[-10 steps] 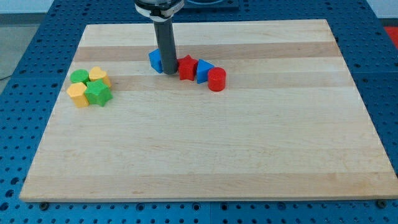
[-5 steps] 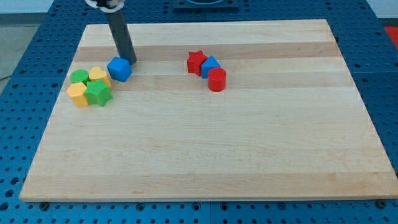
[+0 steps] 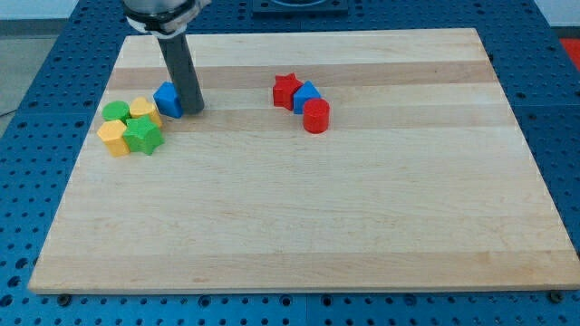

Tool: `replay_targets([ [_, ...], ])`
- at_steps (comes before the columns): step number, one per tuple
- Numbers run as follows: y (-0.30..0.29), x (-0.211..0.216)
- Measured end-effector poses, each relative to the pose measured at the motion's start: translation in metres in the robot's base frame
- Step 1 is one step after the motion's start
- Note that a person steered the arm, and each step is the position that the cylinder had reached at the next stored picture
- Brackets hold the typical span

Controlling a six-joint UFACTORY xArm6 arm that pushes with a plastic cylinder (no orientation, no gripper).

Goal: Put the blue cube to the top side of the green circle

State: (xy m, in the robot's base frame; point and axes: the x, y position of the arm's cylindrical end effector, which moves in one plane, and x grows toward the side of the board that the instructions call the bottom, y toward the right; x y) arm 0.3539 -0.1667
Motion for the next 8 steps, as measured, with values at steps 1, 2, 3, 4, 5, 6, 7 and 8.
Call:
replay_targets([
  [1,-0.019,-0.011],
  [2,-0.022,-0.013],
  [3,-0.044,-0.013],
  [4,-0.042,-0.013],
  [5,-0.029,-0.031],
  [6,-0.033,-0.048],
  [7,-0.041,-0.055],
  [8,-0.073,-0.05],
])
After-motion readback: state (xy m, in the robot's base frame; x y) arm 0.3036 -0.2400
